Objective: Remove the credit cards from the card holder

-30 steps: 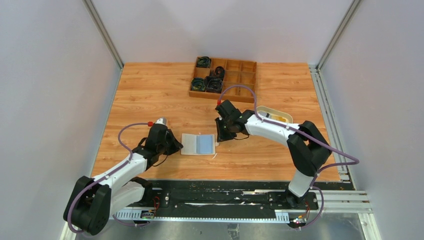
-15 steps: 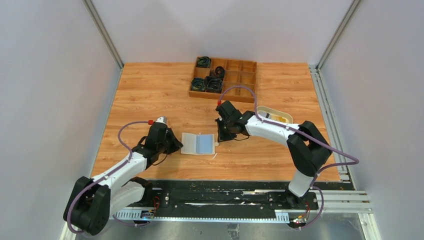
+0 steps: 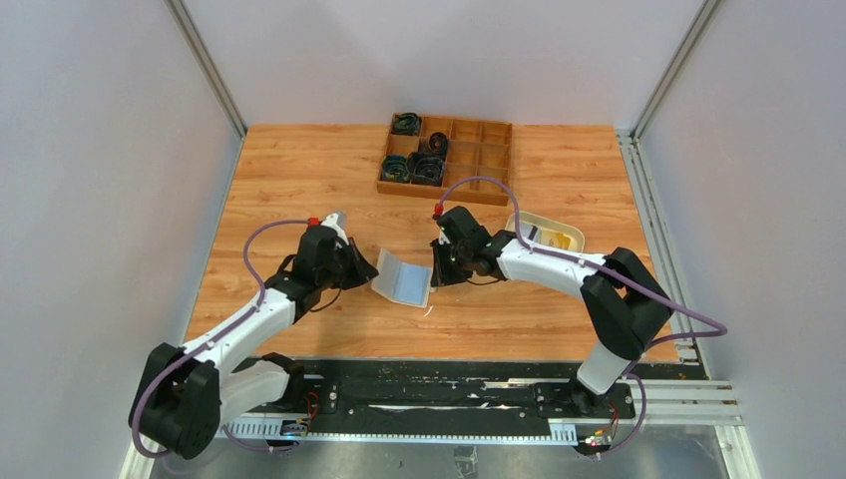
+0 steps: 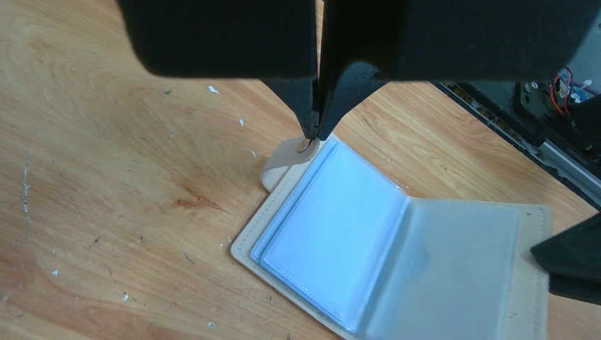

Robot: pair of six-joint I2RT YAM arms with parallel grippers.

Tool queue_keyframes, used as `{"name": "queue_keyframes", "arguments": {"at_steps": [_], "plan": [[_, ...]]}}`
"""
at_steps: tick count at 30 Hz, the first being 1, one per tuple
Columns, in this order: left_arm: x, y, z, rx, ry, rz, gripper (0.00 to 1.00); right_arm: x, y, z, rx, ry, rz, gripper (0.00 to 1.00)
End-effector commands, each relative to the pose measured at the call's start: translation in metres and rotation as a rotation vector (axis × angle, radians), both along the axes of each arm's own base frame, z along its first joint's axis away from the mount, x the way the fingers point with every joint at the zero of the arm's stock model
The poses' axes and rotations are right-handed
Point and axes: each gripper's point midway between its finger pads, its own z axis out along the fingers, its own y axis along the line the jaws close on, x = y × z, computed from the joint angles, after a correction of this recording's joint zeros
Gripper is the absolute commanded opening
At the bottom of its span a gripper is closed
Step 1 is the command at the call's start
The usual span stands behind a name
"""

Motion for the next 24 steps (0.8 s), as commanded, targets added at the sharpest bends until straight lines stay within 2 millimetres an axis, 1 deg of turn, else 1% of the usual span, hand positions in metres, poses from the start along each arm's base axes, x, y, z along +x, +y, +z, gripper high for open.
{"name": "queue_keyframes", "arguments": {"at_steps": [1, 2, 5, 6, 8, 9, 12, 13, 14, 16, 18, 19, 21, 24], "plan": [[0.002, -0.023, 0.006, -0.033, -0.008, -0.085, 0.0, -0.002, 0.01, 0.009, 0.033, -0.023, 0.046, 0.0], [0.001, -0.028, 0.005, -0.043, -0.002, -0.097, 0.05, -0.002, 0.011, 0.008, 0.037, -0.02, 0.049, 0.0], [-0.003, -0.037, -0.004, -0.06, 0.044, -0.116, 0.27, -0.003, 0.014, 0.007, 0.046, -0.007, 0.053, 0.0], [-0.001, -0.041, -0.003, -0.068, 0.033, -0.122, 0.32, -0.003, 0.015, 0.007, 0.048, -0.007, 0.055, 0.0], [-0.001, -0.045, -0.005, -0.075, 0.042, -0.129, 0.41, -0.003, 0.015, 0.008, 0.05, -0.008, 0.054, 0.0], [-0.002, -0.047, -0.005, -0.079, 0.046, -0.133, 0.43, -0.003, 0.015, 0.008, 0.051, -0.009, 0.055, 0.0], [0.0, -0.053, 0.003, -0.092, 0.034, -0.141, 0.49, -0.003, 0.014, 0.01, 0.056, -0.017, 0.055, 0.0], [0.0, -0.054, 0.005, -0.096, 0.029, -0.142, 0.55, -0.003, 0.014, 0.01, 0.058, -0.02, 0.055, 0.0], [0.001, -0.057, 0.009, -0.102, 0.022, -0.144, 0.66, -0.002, 0.014, 0.012, 0.063, -0.023, 0.05, 0.0], [0.001, -0.06, 0.014, -0.111, 0.015, -0.15, 0.82, -0.003, 0.012, 0.012, 0.067, -0.025, 0.041, 0.0], [0.0, -0.064, 0.018, -0.119, 0.012, -0.155, 0.92, -0.002, 0.008, 0.013, 0.079, -0.027, 0.017, 0.0], [0.0, -0.066, 0.019, -0.121, 0.011, -0.154, 0.95, -0.001, 0.005, 0.013, 0.082, -0.027, -0.002, 0.0], [0.0, -0.068, 0.021, -0.124, 0.007, -0.155, 0.98, 0.002, -0.004, 0.014, 0.087, -0.038, -0.044, 0.0], [-0.002, -0.073, 0.021, -0.138, 0.017, -0.153, 0.98, 0.004, -0.018, 0.016, 0.068, -0.071, -0.087, 0.0]]}}
